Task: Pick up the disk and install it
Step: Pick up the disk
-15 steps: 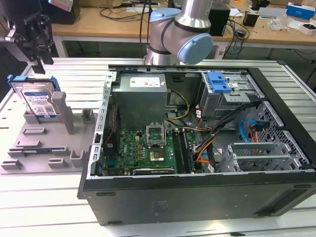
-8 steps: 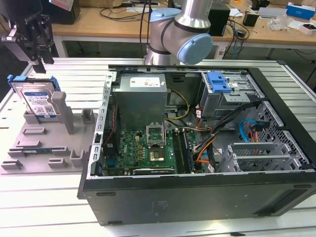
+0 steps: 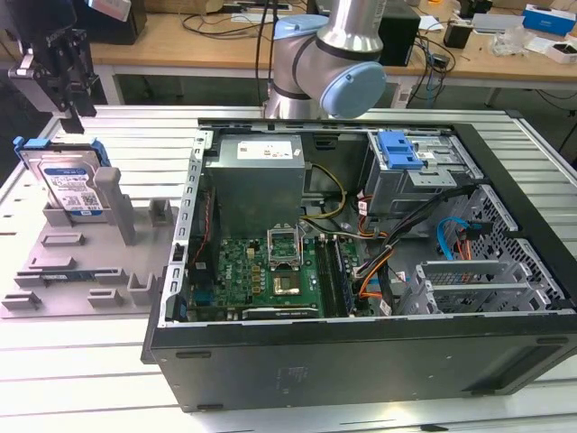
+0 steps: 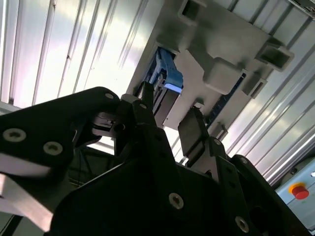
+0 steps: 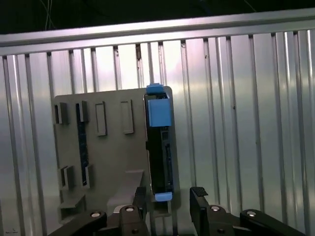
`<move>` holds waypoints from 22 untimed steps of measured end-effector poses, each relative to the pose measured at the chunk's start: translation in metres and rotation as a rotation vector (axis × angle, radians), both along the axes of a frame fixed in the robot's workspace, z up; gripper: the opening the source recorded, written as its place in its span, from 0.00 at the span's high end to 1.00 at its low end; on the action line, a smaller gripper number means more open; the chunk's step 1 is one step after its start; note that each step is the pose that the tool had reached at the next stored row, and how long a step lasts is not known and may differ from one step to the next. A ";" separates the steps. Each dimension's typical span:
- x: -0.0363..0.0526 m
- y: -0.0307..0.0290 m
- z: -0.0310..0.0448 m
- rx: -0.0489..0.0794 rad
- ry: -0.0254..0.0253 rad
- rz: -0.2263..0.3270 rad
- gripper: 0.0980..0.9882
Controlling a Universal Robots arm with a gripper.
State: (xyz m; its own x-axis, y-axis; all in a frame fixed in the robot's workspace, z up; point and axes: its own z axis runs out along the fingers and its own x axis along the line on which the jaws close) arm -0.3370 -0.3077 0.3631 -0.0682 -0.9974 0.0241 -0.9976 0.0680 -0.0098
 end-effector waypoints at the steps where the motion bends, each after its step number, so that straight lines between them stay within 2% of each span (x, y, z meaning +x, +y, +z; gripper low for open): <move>1: -0.0017 0.0000 -0.0009 0.000 -0.0001 0.011 0.57; 6: -0.0137 0.0000 -0.0011 0.000 -0.0002 0.019 0.57; 7: -0.0198 0.0000 -0.0012 0.000 -0.0001 0.020 0.57; 12: -0.0380 0.0000 -0.0026 0.000 -0.0002 0.024 0.57; 22: -0.0591 -0.0001 -0.0107 0.003 0.0000 0.058 0.57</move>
State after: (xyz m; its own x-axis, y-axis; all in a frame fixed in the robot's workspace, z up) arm -0.3961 -0.3079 0.3525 -0.0106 -0.9997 0.0209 -0.9999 0.0104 -0.0096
